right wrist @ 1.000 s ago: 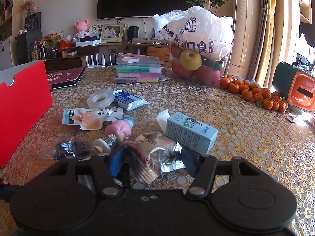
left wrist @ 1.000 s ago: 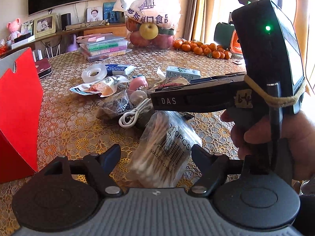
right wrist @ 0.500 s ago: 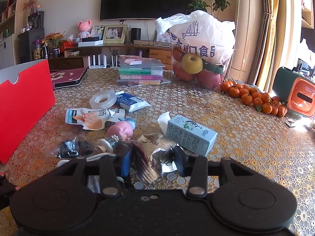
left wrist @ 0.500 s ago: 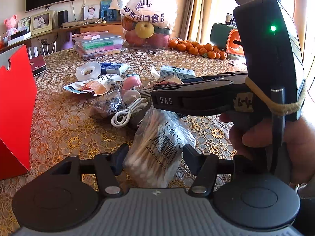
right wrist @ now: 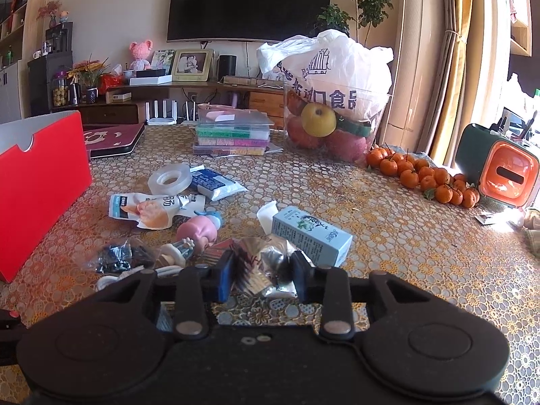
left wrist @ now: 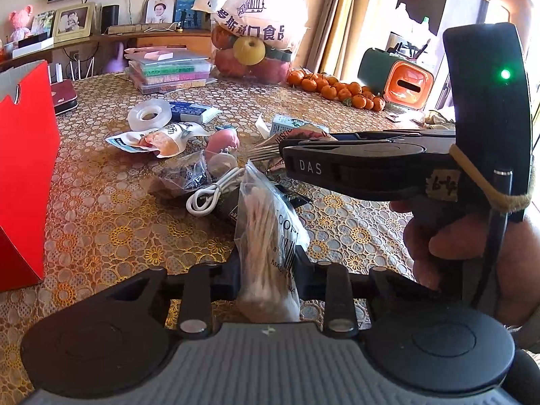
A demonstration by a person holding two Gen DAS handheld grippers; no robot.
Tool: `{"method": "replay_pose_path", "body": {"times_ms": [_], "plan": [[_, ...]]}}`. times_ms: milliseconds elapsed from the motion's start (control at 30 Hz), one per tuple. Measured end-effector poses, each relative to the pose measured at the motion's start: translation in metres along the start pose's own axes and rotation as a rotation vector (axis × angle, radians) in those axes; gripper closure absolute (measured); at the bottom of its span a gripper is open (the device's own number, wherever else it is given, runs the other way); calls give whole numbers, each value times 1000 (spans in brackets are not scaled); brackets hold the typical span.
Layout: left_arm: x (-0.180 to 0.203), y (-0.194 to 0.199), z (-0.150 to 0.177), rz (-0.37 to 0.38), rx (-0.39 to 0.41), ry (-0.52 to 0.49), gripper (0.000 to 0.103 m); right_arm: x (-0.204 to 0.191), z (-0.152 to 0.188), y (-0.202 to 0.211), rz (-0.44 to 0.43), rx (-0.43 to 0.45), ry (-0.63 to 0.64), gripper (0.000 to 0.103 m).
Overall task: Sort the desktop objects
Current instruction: 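Close the left gripper on the swab bag while the right gripper closes on the foil bag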
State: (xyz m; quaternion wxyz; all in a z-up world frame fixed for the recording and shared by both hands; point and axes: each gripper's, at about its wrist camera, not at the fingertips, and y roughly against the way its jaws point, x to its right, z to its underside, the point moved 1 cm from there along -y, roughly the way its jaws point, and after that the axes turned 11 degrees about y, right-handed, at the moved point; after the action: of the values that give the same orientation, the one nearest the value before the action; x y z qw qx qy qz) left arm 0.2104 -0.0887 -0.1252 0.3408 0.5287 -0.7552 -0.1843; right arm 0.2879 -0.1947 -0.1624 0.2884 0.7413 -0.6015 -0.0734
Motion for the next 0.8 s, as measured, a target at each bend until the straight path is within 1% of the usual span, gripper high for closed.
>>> {"method": "replay_pose_path", "body": {"times_ms": [133, 267, 500, 567, 633, 800], "plan": [[0, 5, -2, 7, 2, 8, 79, 2, -2, 6, 7, 3, -4, 69], [1, 10, -5, 6, -1, 13, 79, 3, -4, 13, 14, 10, -10, 69], [5, 26, -11, 31, 19, 15, 79, 5, -9, 30, 22, 25, -21, 69], [7, 29, -13, 36, 23, 5, 82, 5, -11, 35, 28, 29, -19, 69], [8, 29, -13, 37, 14, -4, 91, 6, -12, 39, 36, 29, -19, 69], [7, 32, -12, 45, 17, 4, 93, 6, -13, 49, 45, 29, -20, 69]]}}
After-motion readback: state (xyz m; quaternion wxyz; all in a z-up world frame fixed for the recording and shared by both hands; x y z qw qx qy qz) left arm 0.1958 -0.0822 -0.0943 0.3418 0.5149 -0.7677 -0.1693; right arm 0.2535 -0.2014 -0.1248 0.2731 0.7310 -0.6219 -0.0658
